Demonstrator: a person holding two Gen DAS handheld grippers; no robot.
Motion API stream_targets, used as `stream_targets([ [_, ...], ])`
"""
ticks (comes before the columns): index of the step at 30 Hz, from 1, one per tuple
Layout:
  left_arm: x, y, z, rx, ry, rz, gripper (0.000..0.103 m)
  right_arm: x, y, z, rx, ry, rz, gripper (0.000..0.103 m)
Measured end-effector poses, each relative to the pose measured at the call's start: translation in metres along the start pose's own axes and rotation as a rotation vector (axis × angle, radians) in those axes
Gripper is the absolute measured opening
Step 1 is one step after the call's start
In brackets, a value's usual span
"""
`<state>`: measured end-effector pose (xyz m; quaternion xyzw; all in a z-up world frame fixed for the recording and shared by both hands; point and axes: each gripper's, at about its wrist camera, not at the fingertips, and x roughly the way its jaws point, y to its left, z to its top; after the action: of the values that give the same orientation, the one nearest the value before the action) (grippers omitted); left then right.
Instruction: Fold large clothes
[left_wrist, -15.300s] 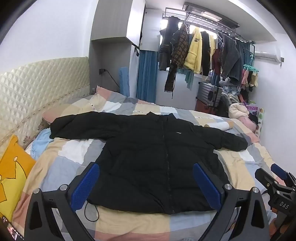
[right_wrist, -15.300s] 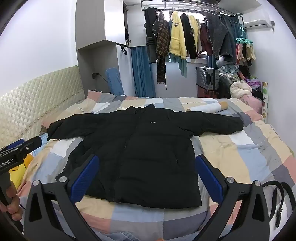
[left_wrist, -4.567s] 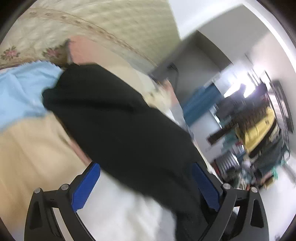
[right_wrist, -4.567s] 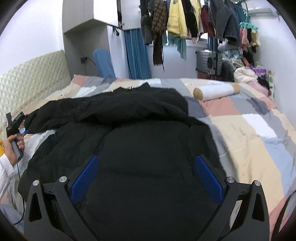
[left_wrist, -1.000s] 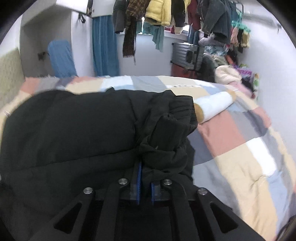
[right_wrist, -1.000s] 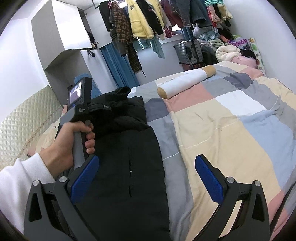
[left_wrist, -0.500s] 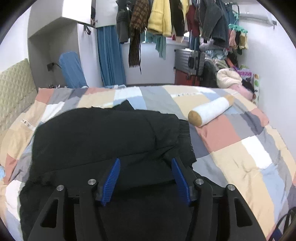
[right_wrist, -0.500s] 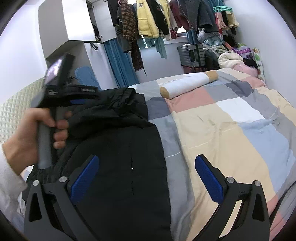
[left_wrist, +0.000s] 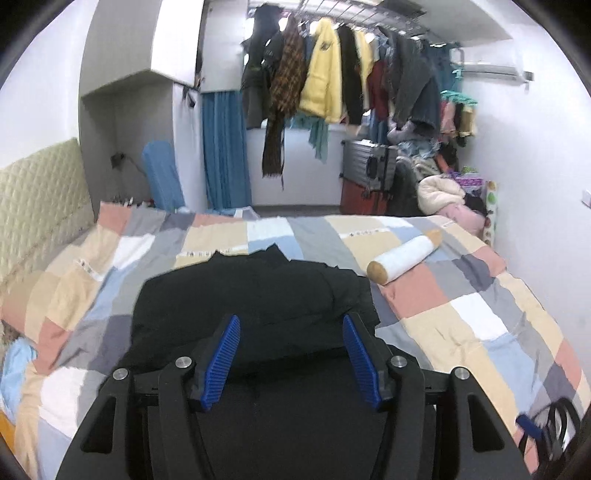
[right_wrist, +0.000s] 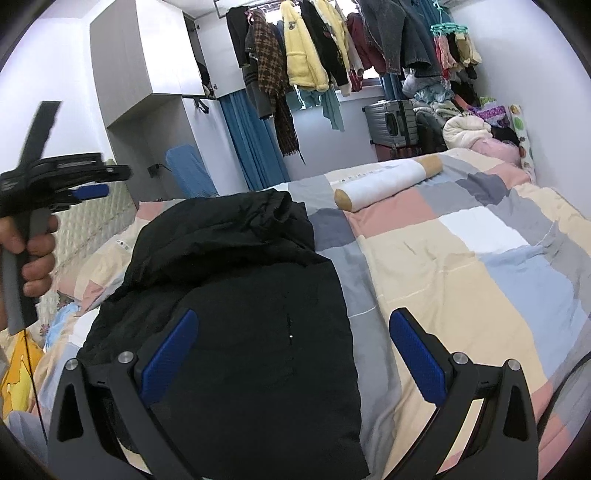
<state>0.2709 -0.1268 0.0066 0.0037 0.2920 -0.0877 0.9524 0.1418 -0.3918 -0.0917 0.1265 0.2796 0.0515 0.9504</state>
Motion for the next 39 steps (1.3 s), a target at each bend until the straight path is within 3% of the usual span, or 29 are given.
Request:
stream_targets([
  [6, -0.034, 0.017, -0.026, 0.046, -0.043, 0.006, 0.058, -0.024, 0.026, 0.005, -0.091, -0.076, -0.001, 0.103],
  [8, -0.040, 0.022, -0.035, 0.050, -0.054, 0.025, 0.058, -0.026, 0.033, 0.005, -0.110, -0.078, -0.004, 0.103],
  [15, -0.052, 0.049, -0.081, -0.017, -0.066, -0.014, 0.058, -0.018, 0.047, 0.000, -0.152, -0.035, 0.018, 0.103],
  [22, -0.038, 0.075, -0.119, -0.026, -0.025, -0.007, 0.058, -0.013, 0.053, -0.004, -0.155, -0.004, 0.031, 0.103],
  [27, -0.032, 0.096, -0.140, -0.097, -0.028, -0.020, 0.058, -0.007, 0.059, -0.007, -0.157, 0.017, 0.034, 0.103],
  [32, -0.028, 0.105, -0.160, -0.102, -0.010, -0.004, 0.058, -0.001, 0.065, -0.008, -0.166, 0.022, -0.006, 0.103],
  [39, -0.008, 0.121, -0.183, -0.157, 0.082, -0.040, 0.058, 0.020, 0.055, -0.002, -0.144, 0.102, -0.006, 0.103],
])
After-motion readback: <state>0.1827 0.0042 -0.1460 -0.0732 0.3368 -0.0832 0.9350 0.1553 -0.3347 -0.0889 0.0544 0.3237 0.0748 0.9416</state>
